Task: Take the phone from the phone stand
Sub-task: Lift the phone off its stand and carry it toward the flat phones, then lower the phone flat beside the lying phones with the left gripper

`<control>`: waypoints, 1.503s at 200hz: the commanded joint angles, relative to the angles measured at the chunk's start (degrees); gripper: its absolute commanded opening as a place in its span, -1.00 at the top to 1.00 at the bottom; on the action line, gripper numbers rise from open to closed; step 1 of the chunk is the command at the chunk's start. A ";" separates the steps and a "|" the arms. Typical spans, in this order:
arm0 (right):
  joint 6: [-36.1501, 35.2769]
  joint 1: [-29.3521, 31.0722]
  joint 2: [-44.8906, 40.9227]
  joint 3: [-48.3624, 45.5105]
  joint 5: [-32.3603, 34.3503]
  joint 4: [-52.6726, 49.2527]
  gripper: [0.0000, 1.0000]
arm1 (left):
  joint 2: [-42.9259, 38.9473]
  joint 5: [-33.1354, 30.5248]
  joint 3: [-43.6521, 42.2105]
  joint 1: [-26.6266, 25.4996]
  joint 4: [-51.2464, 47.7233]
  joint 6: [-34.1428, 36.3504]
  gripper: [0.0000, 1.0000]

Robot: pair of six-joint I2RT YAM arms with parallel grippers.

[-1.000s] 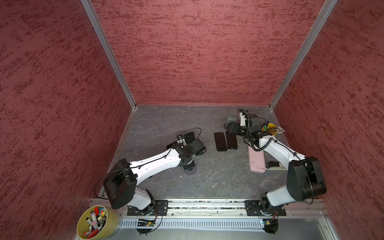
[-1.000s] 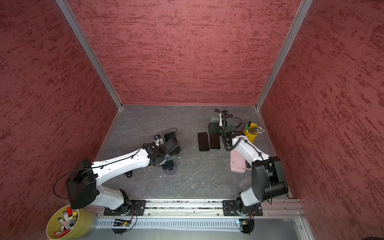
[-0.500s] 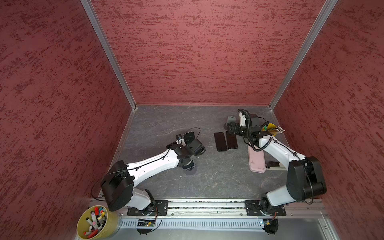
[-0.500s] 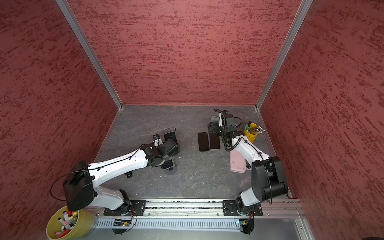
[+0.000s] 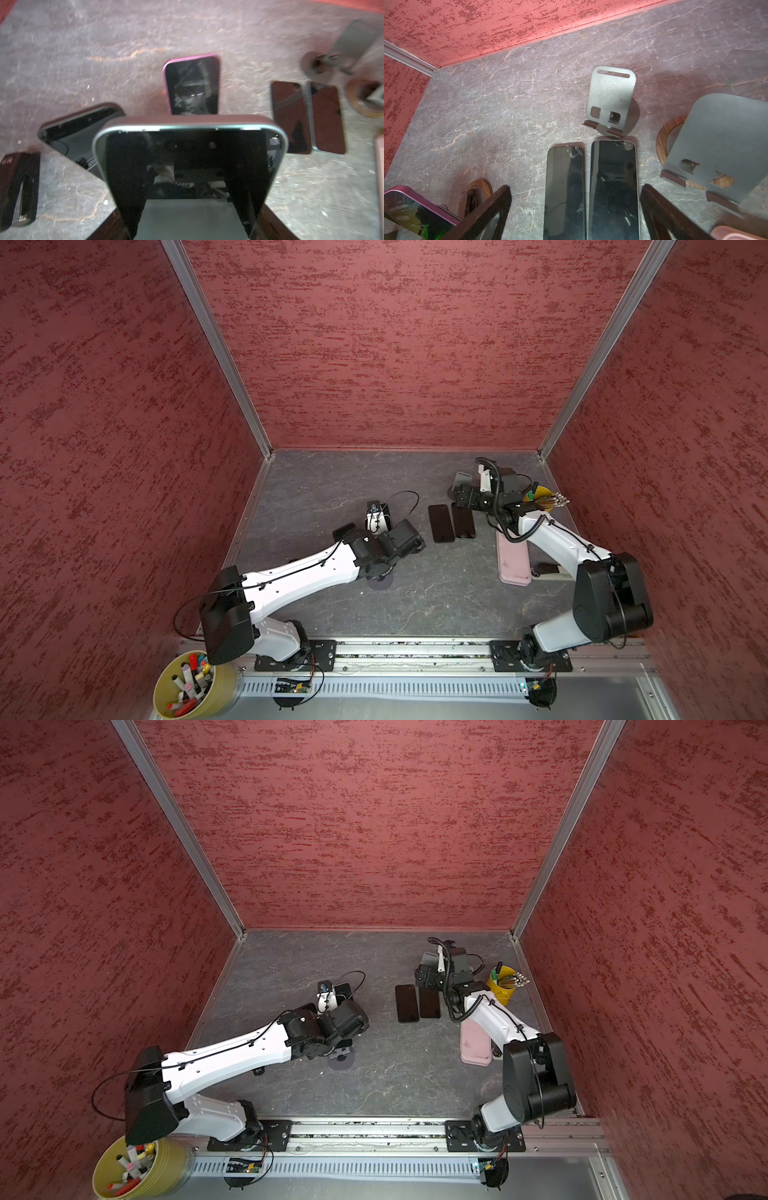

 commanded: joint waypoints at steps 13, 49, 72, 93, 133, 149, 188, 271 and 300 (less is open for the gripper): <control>-0.09 0.28 -1.05 1.97 0.52 -0.87 -0.97 | 3.89 -1.78 6.64 -0.37 1.57 8.45 -0.32; -0.43 0.30 -2.75 0.83 3.90 -2.51 -0.97 | 9.01 1.17 11.60 -0.20 3.92 13.96 -0.33; -0.79 0.25 -5.99 -0.03 6.27 -3.47 -0.97 | 12.35 4.90 14.20 0.84 5.00 16.31 -0.33; -0.62 0.22 -8.18 -0.82 9.16 -4.25 -0.97 | 15.78 9.94 17.03 2.60 4.73 16.82 -0.33; -0.53 0.23 -14.68 -2.61 14.94 -5.47 -0.97 | 23.44 15.98 25.26 4.76 0.06 17.68 -0.33; -0.52 0.20 -17.92 -3.92 16.22 -4.84 -0.98 | 26.35 18.49 28.29 5.52 -1.49 17.79 -0.32; -0.47 0.19 -23.77 -6.37 16.75 -3.83 -0.97 | 31.91 24.98 32.58 7.29 -2.75 17.93 -0.33; -1.10 0.22 -20.89 -7.48 14.57 -3.05 -0.97 | 44.07 27.61 44.02 10.56 -11.63 17.57 -0.32; -1.58 0.21 -20.41 -7.55 14.42 -3.05 -0.97 | 45.78 30.25 44.34 12.21 -11.26 16.33 -0.34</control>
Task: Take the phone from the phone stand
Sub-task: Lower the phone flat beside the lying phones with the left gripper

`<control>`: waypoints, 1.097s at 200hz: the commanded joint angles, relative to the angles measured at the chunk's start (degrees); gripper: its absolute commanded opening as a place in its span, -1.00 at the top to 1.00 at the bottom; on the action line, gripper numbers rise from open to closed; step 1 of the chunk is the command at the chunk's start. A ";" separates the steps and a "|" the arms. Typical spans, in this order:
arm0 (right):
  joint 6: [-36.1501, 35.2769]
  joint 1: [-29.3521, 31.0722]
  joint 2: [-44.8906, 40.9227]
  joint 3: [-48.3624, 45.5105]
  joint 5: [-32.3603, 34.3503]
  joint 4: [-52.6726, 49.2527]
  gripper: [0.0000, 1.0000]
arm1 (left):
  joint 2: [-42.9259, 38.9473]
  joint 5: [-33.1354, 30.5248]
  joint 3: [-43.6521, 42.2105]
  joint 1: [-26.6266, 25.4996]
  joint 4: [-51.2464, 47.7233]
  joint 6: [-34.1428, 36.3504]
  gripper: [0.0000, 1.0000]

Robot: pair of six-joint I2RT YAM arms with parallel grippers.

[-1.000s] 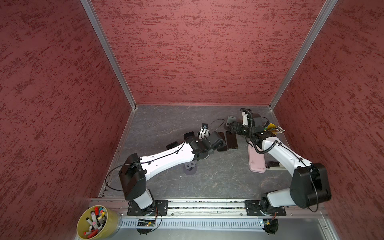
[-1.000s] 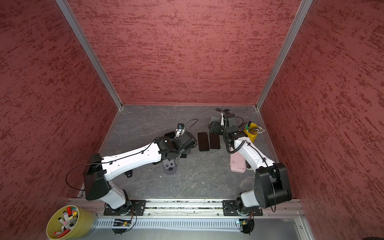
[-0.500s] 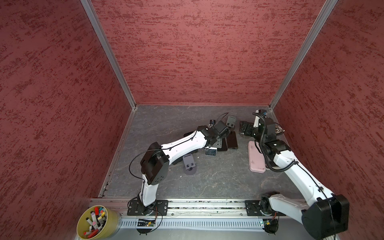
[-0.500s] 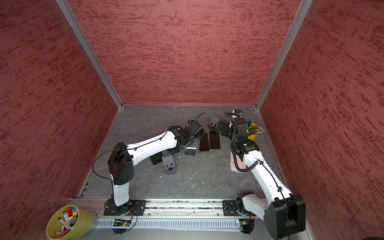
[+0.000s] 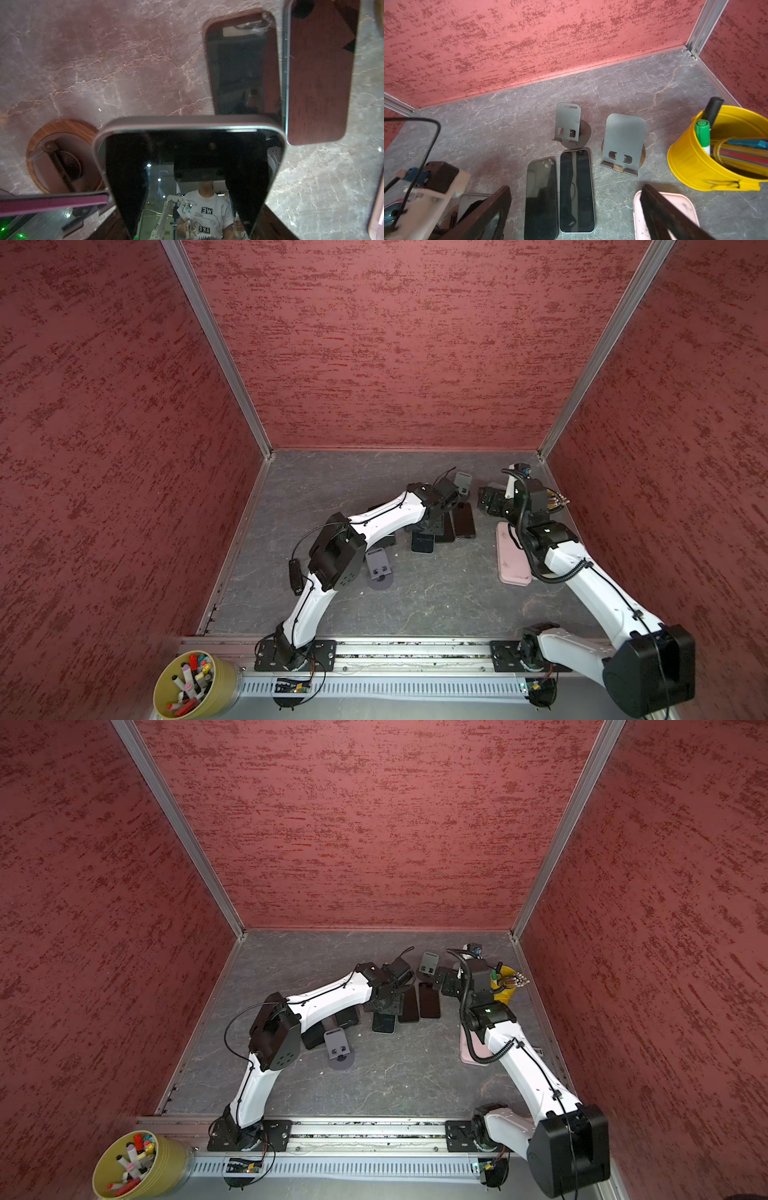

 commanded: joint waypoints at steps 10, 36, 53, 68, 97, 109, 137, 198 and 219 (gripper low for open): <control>-0.86 0.19 -0.26 -0.52 -0.11 1.09 -0.98 | 1.63 2.31 1.95 1.81 -1.87 -1.36 -0.35; -1.12 0.25 -1.14 -1.14 0.33 1.33 -0.97 | 3.98 3.56 3.44 2.64 -2.69 -2.35 -0.37; -1.21 0.21 -1.51 -1.31 0.35 1.46 -0.97 | 5.12 4.75 3.39 3.34 -1.95 -2.77 -0.37; -1.37 0.19 -1.60 -1.50 0.40 1.61 -0.97 | 6.11 5.84 3.38 3.88 -1.77 -3.21 -0.37; -1.45 0.26 -1.01 -1.89 0.27 1.71 -0.98 | 7.87 6.00 3.06 4.36 -1.93 -3.83 -0.37; -1.48 0.19 -0.72 -2.02 0.11 1.74 -0.98 | 8.37 6.21 3.09 4.52 -1.73 -4.04 -0.37; -1.44 0.26 -0.15 -2.07 -0.65 2.33 -0.97 | 9.35 7.42 2.79 4.94 -0.84 -4.38 -0.38; -1.14 0.19 0.94 -2.32 -1.49 3.05 -0.98 | 10.54 8.85 2.42 5.34 0.11 -4.31 -0.41; -1.04 0.26 1.32 -2.30 -1.83 3.28 -0.97 | 10.59 9.15 1.99 5.43 0.63 -4.11 -0.45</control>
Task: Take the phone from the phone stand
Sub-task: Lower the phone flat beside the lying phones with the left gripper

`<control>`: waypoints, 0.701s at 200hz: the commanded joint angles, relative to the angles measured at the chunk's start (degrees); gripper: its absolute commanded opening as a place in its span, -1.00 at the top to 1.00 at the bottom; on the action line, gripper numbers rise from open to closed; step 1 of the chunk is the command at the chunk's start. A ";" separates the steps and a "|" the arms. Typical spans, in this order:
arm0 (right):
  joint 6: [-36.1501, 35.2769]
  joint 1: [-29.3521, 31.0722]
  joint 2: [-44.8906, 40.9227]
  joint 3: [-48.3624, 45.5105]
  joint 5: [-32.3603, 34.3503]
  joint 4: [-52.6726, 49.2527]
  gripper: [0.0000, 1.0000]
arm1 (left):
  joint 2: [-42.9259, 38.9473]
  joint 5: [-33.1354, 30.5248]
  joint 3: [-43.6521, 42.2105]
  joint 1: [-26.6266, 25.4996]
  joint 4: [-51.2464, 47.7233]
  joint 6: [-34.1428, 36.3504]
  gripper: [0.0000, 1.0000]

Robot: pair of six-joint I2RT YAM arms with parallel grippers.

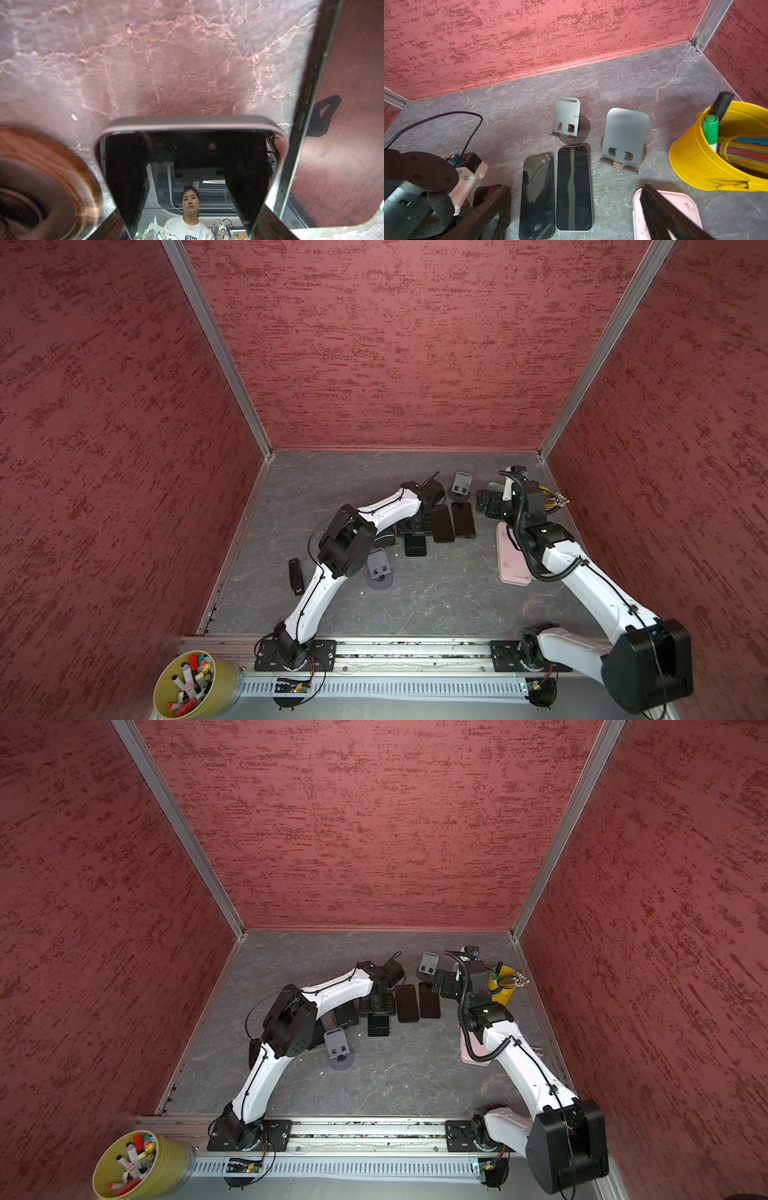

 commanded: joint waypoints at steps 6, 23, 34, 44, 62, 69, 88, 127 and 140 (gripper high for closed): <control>-0.03 0.19 0.53 -0.64 -1.35 1.71 -0.98 | 2.04 1.83 -0.20 0.46 2.50 -0.38 -0.46; 0.06 0.20 0.68 -0.54 -1.53 1.88 -0.98 | 2.24 1.87 -0.28 0.46 2.61 -0.33 -0.48; 0.08 0.19 0.77 -0.48 -1.58 1.88 -0.97 | 2.47 1.90 -0.39 0.55 2.60 -0.34 -0.49; 0.06 0.22 0.89 -0.44 -1.60 1.82 -0.98 | 2.53 1.94 -0.37 0.55 2.59 -0.33 -0.50; 0.12 0.19 1.15 -0.40 -1.67 1.75 -0.97 | 2.54 2.17 -0.63 0.64 2.93 -0.29 -0.50; 0.14 0.24 1.24 -0.40 -1.72 1.77 -0.98 | 2.56 2.22 -0.70 0.64 2.94 -0.23 -0.51; 0.10 0.23 1.40 -0.39 -1.84 1.69 -0.97 | 2.48 2.26 -0.89 0.73 2.94 -0.19 -0.53; 0.45 0.22 1.90 0.01 -2.35 1.54 -0.97 | 1.78 2.87 -2.12 0.73 4.32 -0.07 -0.56; 0.54 0.20 1.86 0.03 -2.43 1.51 -0.98 | 1.70 2.88 -2.21 0.73 4.35 -0.03 -0.58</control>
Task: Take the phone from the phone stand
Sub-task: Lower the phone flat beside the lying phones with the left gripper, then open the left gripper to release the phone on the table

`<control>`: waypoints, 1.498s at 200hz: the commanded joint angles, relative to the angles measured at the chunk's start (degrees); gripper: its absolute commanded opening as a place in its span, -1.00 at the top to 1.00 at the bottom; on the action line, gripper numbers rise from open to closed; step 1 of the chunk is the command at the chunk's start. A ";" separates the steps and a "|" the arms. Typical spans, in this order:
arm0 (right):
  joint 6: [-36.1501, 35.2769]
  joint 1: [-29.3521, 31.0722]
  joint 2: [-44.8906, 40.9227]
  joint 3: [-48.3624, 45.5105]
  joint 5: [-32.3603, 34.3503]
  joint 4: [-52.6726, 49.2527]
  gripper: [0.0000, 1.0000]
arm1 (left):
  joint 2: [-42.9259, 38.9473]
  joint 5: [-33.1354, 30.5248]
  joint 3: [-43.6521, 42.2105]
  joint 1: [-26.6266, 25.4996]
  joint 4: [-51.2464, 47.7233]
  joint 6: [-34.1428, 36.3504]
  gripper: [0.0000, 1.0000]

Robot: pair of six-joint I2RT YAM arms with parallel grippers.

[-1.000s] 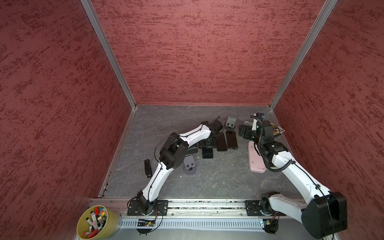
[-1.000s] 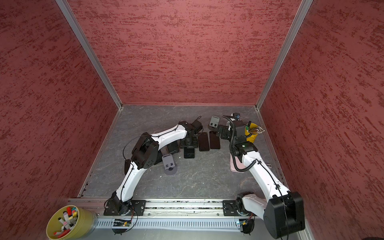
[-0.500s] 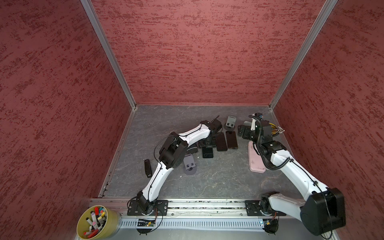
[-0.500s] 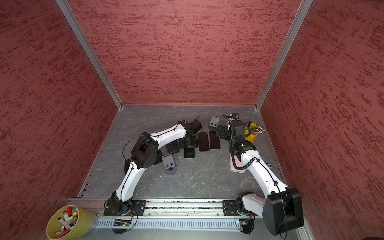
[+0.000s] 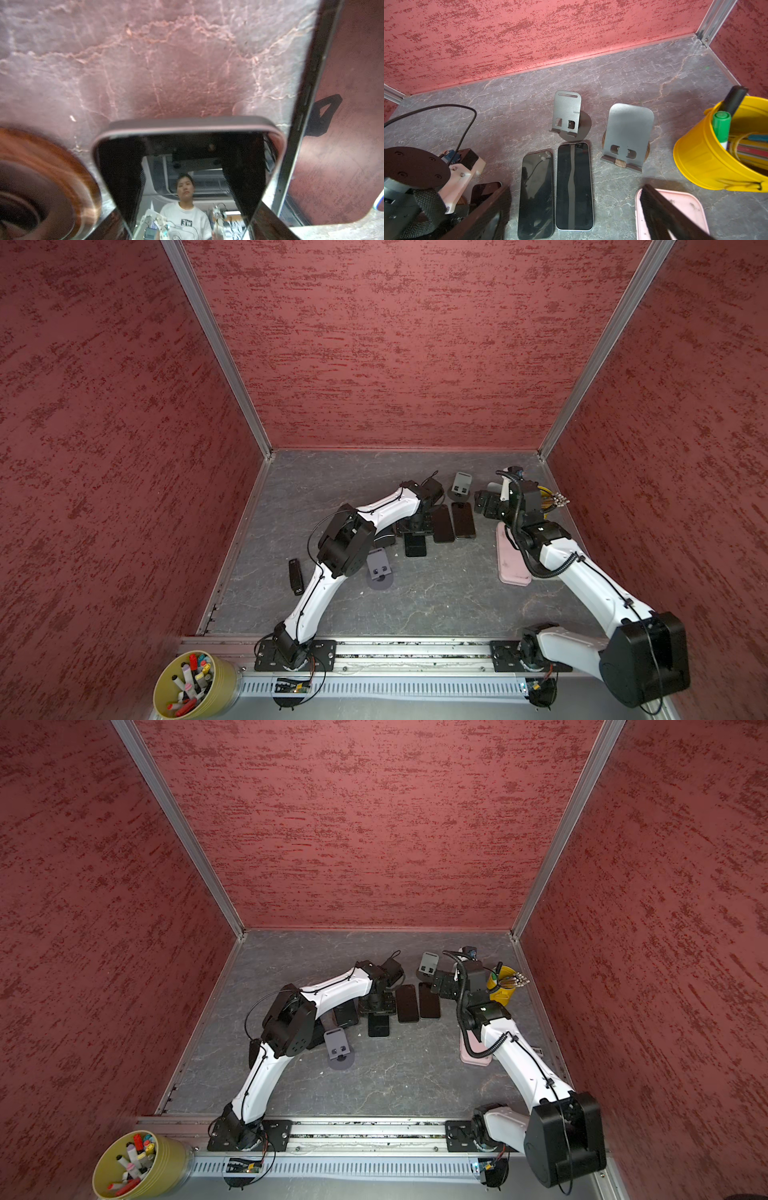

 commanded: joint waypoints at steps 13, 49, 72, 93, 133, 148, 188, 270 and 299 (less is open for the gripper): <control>0.70 0.19 0.13 -0.07 -1.15 1.05 -0.97 | 1.62 1.82 -2.02 0.36 4.00 -0.03 -0.58; 0.91 0.23 -0.29 -0.24 -1.37 0.35 -0.98 | 0.90 1.62 -2.23 0.27 4.37 0.17 -0.61; 1.13 0.19 -0.64 -0.43 -1.51 -0.04 -0.97 | 0.09 1.08 -2.14 0.03 4.36 0.66 -0.62; 1.34 0.19 -1.09 -0.51 -1.66 -0.51 -0.97 | -1.36 -0.81 -1.97 -0.41 4.35 1.40 -0.63; 1.77 0.19 -1.89 -0.55 -1.40 -0.99 -0.98 | -5.38 -9.91 0.98 -2.37 0.55 4.10 -0.66; 2.04 0.20 -1.86 -0.42 -1.42 -1.08 -0.97 | -7.66 -13.36 1.41 -3.36 -0.03 4.94 -0.66; 3.01 0.20 -1.29 -0.30 -0.33 -1.85 -0.97 | -18.41 -20.73 -4.97 -7.94 9.78 11.25 -0.69; 4.00 1.15 0.07 -0.24 -2.22 -2.05 -0.98 | -46.28 -22.91 -32.14 -9.71 37.16 16.81 -0.75; 3.90 3.52 0.95 0.61 -2.05 -2.10 -0.97 | -53.95 -26.52 -38.01 -9.63 38.92 17.14 -0.78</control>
